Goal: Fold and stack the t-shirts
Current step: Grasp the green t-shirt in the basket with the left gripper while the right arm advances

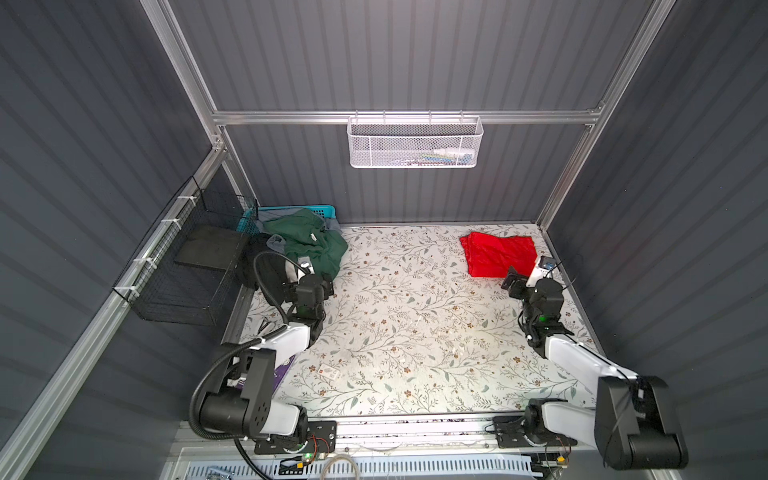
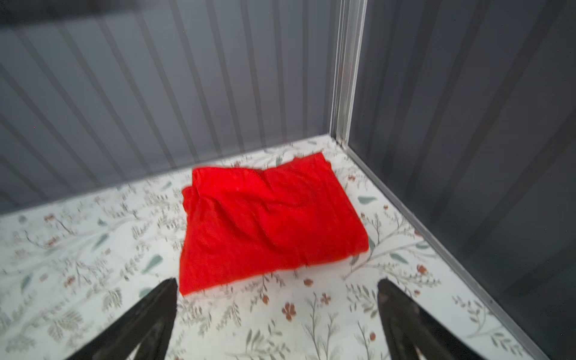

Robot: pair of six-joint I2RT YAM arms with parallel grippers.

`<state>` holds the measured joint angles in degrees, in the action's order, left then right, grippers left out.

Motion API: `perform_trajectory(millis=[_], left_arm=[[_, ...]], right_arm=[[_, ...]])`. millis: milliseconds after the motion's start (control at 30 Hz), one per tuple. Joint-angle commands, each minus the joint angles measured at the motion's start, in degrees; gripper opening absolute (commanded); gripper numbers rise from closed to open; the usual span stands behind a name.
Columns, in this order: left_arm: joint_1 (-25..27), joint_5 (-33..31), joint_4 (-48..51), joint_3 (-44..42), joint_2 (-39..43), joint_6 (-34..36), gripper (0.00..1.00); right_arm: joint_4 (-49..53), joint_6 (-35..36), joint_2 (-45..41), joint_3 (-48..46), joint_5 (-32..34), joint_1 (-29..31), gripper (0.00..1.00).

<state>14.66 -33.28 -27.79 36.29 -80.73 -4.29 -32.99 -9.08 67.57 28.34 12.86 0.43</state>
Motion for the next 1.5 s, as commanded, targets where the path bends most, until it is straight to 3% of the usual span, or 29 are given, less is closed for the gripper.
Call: perform_trajectory(millis=[0,100,167,367,500,867,1033,1167,1233,1467], left_arm=[[3.97,-9.08,24.95,12.9,0.18,-6.64,1.0],[3.98,-10.05,42.5,26.1,-4.77,-11.26,0.99],[3.93,-9.47,49.24,33.26,-9.07,-11.15,0.99],[3.39,-4.97,61.92,50.93,-21.38,-10.32,0.89],[1.99,0.96,67.42,58.39,-27.06,-9.94,0.88],[-1.76,-3.64,70.68,65.95,-36.44,-6.87,0.76],[-3.01,-1.2,68.11,66.05,-37.17,-6.24,0.48],[-3.05,-1.61,68.82,68.82,-38.26,-5.02,0.07],[-2.99,-2.72,68.8,69.73,-38.02,-4.93,0.01],[-2.25,-2.18,68.83,72.8,-35.39,-3.9,0.0]], right_arm=[[16.58,-10.45,-3.06,4.59,-3.77,0.1,0.99],[24.48,-16.63,-6.11,8.59,-11.63,0.17,0.99],[29.18,-19.78,-6.49,11.03,-15.97,0.19,0.99],[41.45,-20.74,-6.52,17.45,-23.63,0.53,0.99],[46.62,-20.04,-7.51,18.54,-23.67,0.63,0.99],[48.84,-20.54,-10.99,15.72,-30.78,1.06,0.99],[47.37,-22.74,-12.39,13.95,-28.78,1.46,0.99],[46.55,-23.63,-13.62,13.01,-28.85,2.03,0.99],[46.53,-23.74,-13.94,12.67,-28.49,2.66,0.99],[46.01,-24.23,-12.17,12.42,-27.4,5.06,0.99]])
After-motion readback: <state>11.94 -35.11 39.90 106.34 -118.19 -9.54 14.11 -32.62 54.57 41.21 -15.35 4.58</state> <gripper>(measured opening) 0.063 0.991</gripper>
